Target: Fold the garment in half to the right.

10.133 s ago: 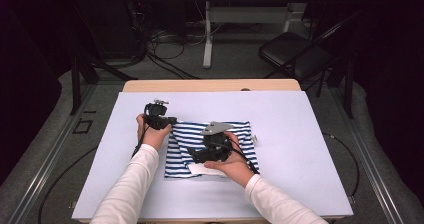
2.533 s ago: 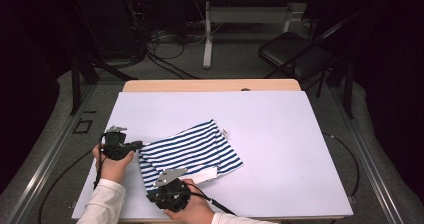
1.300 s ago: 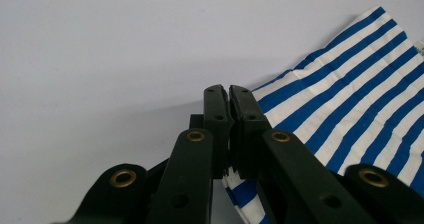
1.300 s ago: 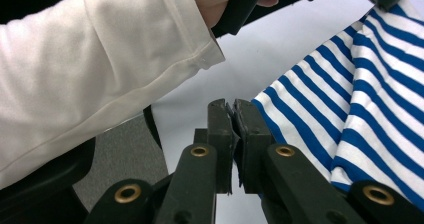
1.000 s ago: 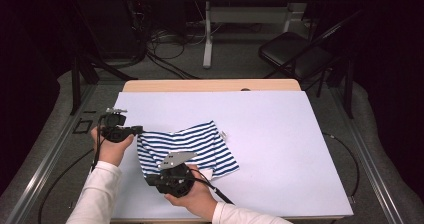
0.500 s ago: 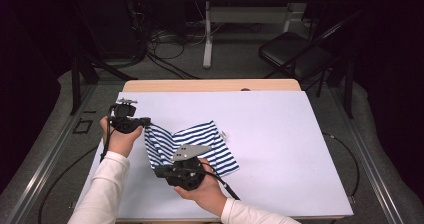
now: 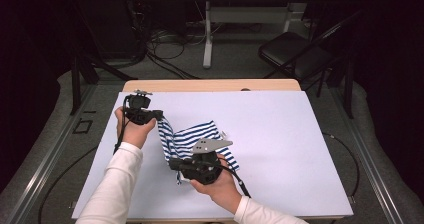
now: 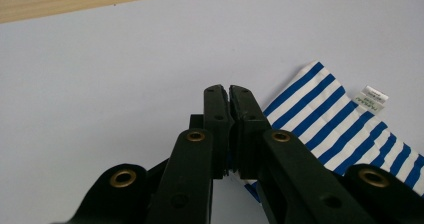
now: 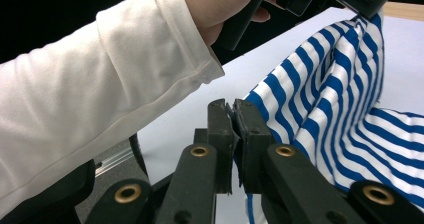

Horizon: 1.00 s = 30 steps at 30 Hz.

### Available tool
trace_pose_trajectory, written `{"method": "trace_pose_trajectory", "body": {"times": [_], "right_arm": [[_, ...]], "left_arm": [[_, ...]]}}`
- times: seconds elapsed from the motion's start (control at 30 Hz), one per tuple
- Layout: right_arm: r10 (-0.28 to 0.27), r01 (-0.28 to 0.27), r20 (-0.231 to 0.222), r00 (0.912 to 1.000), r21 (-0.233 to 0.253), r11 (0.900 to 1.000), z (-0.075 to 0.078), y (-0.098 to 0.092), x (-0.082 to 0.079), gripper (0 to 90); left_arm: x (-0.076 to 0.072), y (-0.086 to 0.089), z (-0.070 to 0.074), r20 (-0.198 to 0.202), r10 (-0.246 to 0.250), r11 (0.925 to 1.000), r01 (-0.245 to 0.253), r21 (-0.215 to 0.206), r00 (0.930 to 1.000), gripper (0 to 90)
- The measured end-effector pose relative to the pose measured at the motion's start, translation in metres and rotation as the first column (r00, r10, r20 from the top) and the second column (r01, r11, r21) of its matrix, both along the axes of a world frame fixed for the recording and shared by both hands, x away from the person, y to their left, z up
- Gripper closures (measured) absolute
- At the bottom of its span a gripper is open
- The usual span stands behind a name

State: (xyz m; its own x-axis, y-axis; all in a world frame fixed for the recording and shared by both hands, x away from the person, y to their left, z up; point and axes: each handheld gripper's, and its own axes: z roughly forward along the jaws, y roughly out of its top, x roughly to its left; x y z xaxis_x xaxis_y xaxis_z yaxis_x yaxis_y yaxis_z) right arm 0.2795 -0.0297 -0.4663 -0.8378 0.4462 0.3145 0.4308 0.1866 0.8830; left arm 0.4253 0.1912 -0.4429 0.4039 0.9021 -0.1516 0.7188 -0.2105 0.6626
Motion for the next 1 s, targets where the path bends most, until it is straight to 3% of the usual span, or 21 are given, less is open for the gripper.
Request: {"method": "trace_pose_trajectory", "body": {"times": [0.67, 1.0], "right_arm": [[-0.068, 0.069, -0.024, 0.9974, 0.053, 0.996, -0.001, -0.048, 0.013, 86.8], [-0.111, 0.112, -0.030, 0.9934, 0.033, 0.993, -0.007, -0.066, 0.015, 86.8]], "left_arm": [[0.019, -0.044, 0.003, -0.011, -0.022, 0.9994, 0.023, 0.028, 0.9997, 86.8], [0.030, -0.069, -0.004, -0.028, -0.049, 0.9977, 0.050, 0.047, 0.9984, 86.8]]}}
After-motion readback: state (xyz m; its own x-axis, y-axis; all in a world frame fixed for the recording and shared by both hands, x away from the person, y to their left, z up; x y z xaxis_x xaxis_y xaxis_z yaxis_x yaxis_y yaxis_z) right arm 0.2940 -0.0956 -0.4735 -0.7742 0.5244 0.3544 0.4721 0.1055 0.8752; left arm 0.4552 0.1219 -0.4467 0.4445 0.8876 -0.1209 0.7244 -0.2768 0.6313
